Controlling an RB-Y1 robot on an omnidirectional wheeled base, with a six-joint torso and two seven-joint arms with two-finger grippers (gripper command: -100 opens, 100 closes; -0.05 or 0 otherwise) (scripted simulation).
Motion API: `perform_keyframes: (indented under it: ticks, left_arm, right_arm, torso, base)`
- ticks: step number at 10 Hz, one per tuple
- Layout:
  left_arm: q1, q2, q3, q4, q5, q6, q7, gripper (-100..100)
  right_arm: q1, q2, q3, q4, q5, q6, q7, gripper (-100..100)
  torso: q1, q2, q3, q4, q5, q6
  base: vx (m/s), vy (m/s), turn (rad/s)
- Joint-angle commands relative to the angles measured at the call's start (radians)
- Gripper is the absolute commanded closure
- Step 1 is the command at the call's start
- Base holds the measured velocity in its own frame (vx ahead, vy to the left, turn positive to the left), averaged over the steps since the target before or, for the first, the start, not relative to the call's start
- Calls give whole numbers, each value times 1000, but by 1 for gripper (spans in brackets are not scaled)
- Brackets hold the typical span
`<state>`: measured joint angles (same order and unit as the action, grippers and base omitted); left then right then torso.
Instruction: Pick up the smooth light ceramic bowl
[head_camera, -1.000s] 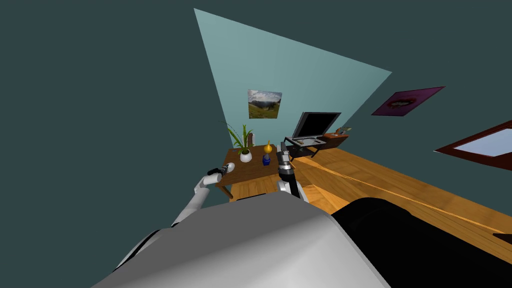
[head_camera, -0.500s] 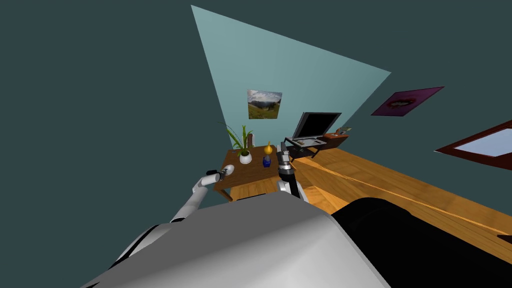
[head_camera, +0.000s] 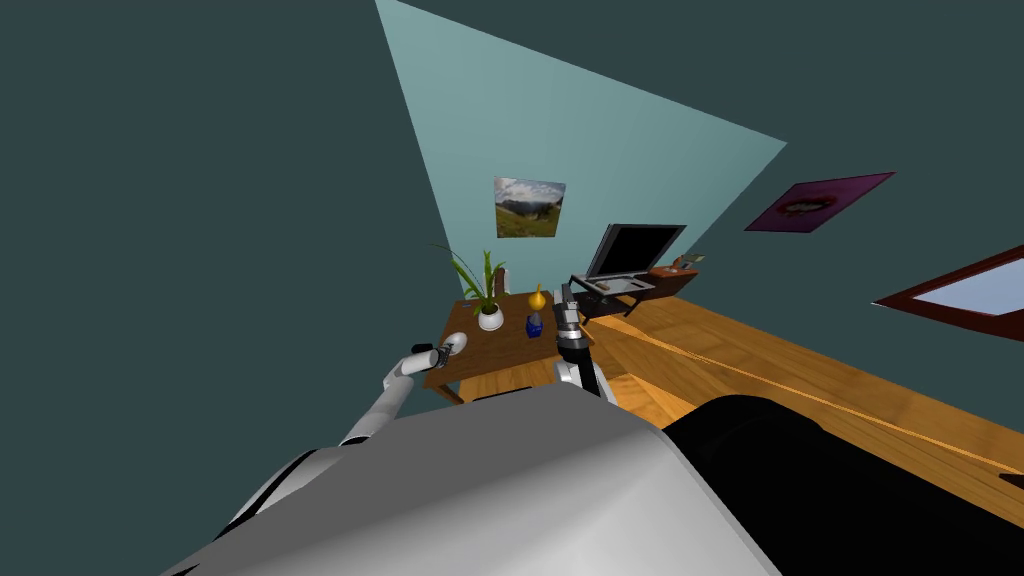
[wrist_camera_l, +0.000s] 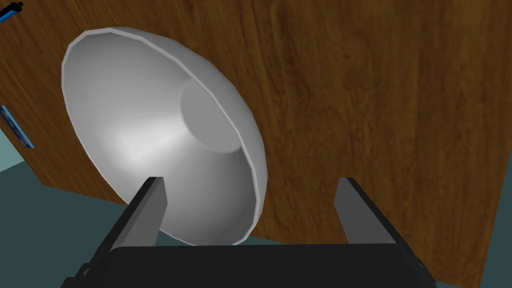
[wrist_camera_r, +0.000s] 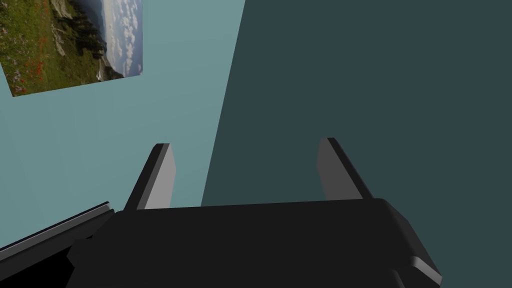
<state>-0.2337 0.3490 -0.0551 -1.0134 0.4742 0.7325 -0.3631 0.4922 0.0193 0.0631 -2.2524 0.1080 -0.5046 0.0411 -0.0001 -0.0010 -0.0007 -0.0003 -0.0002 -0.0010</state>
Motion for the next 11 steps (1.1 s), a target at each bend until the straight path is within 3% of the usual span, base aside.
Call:
perform_keyframes:
  ticks: [1, 3, 4, 5, 9, 10, 11]
  left_arm:
    - [3, -15, -2, 24, -13, -29, 6, -100]
    - [6, -29, -4, 48, -26, -59, 11, -100]
    - [4, -26, -4, 43, -22, -49, 9, -100]
    - [4, -27, -4, 46, -23, -54, 9, 100]
    - [5, -27, -3, 47, -22, -53, 12, 100]
    - [5, -27, -3, 47, -22, -53, 12, 0]
    - [2, -11, -2, 18, -10, -22, 4, 100]
  right_arm:
    - [0, 0, 0, 0, 0, 0, 0, 0]
    - [0, 0, 0, 0, 0, 0, 0, 0]
    - [0, 0, 0, 0, 0, 0, 0, 0]
    - [0, 0, 0, 0, 0, 0, 0, 0]
    - [0, 0, 0, 0, 0, 0, 0, 0]
    - [0, 0, 0, 0, 0, 0, 0, 0]
    - [0, 0, 0, 0, 0, 0, 0, 0]
  torso:
    - [0, 0, 0, 0, 0, 0]
    - [2, -1, -1, 0, 1, 0]
    - [2, -1, -1, 0, 1, 0]
    - [1, 0, 0, 0, 0, 0]
    - [0, 2, 1, 1, 0, 2]
    - [0, 2, 1, 1, 0, 2]
    - [0, 2, 1, 1, 0, 2]
  base:
    - [30, 22, -51]
    - [44, 38, -45]
    - [18, 15, -7]
    - [0, 0, 0]
    - [0, 0, 3]
    - [0, 0, 0]
    - [-25, -25, 50]
